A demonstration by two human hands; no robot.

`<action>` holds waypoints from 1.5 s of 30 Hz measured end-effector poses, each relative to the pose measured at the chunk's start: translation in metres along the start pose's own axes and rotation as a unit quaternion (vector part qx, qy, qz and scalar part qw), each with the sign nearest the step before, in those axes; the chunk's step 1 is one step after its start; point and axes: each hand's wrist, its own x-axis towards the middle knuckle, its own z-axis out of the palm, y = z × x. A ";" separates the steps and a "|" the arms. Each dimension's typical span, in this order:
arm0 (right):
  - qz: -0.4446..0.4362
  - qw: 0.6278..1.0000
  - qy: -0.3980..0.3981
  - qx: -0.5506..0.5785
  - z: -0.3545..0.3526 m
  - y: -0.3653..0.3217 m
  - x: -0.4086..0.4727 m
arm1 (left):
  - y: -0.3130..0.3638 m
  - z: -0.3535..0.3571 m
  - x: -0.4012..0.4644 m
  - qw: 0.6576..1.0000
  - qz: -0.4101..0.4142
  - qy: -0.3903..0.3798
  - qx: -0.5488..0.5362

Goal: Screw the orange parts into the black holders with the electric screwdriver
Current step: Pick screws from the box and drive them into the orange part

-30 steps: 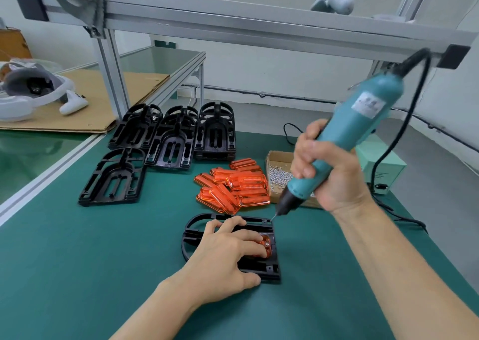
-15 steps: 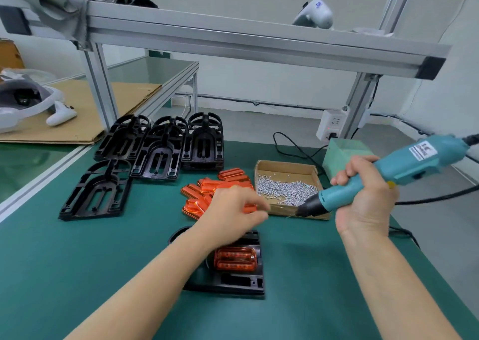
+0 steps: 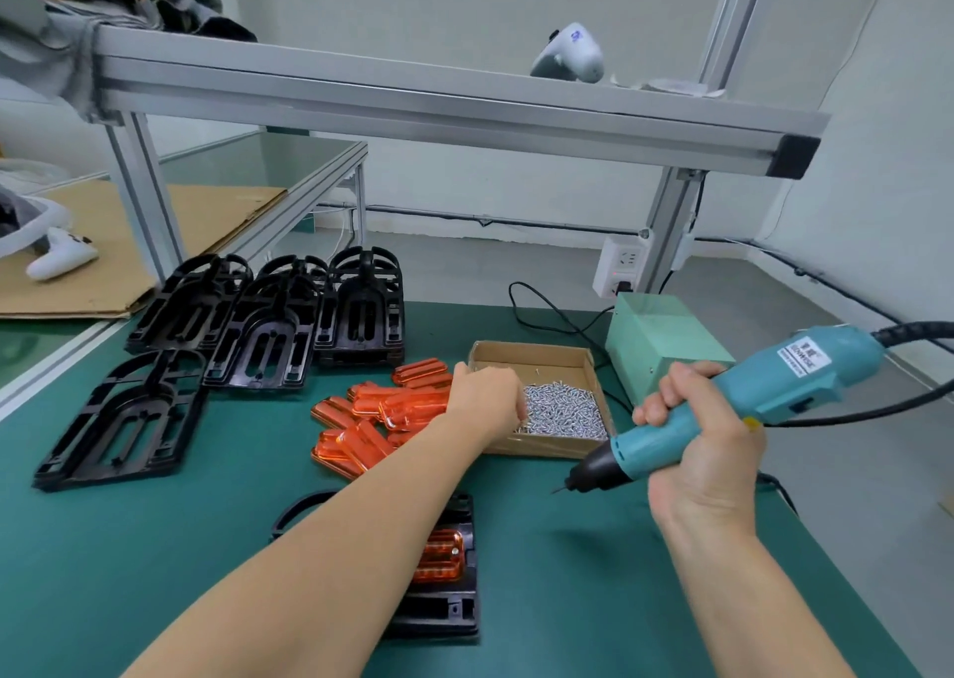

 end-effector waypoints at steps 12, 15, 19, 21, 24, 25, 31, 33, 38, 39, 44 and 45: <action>0.020 1.000 -0.006 -0.023 -0.007 0.006 0.001 | 0.009 0.005 0.013 0.985 0.036 0.017 0.169; 0.023 0.999 -0.007 -0.028 -0.006 0.006 0.001 | 0.010 0.004 0.013 0.988 0.030 0.008 0.150; 0.026 0.999 0.000 -0.026 -0.008 0.003 0.002 | 0.009 -0.002 0.007 1.000 -0.006 0.022 0.010; 0.026 0.999 0.001 -0.024 -0.009 0.002 0.002 | 0.006 -0.008 0.000 0.991 -0.042 0.045 -0.123; 0.028 0.999 0.002 -0.016 -0.008 0.000 0.002 | 0.000 -0.021 -0.017 0.927 -0.105 0.065 -0.354; 0.029 1.000 0.001 -0.011 -0.006 0.000 0.002 | -0.001 -0.025 -0.025 0.894 -0.125 0.062 -0.426; 0.039 0.999 -0.016 0.010 0.003 -0.003 -0.004 | -0.012 -0.036 -0.074 0.751 -0.168 0.024 -0.638; 0.040 0.999 -0.022 0.013 0.007 -0.003 -0.006 | -0.019 -0.038 -0.090 0.737 -0.165 0.018 -0.655; 0.056 0.996 -0.038 0.050 0.020 -0.009 -0.014 | -0.031 -0.044 -0.125 0.681 -0.174 0.001 -0.712; 0.058 0.996 -0.041 0.060 0.022 -0.010 -0.016 | -0.033 -0.044 -0.131 0.660 -0.180 0.001 -0.729; 0.057 0.992 -0.068 0.088 0.032 -0.018 -0.026 | -0.035 -0.042 -0.161 0.581 -0.190 -0.003 -0.792; 0.057 0.992 -0.074 0.090 0.035 -0.019 -0.029 | -0.034 -0.040 -0.165 0.574 -0.191 0.001 -0.797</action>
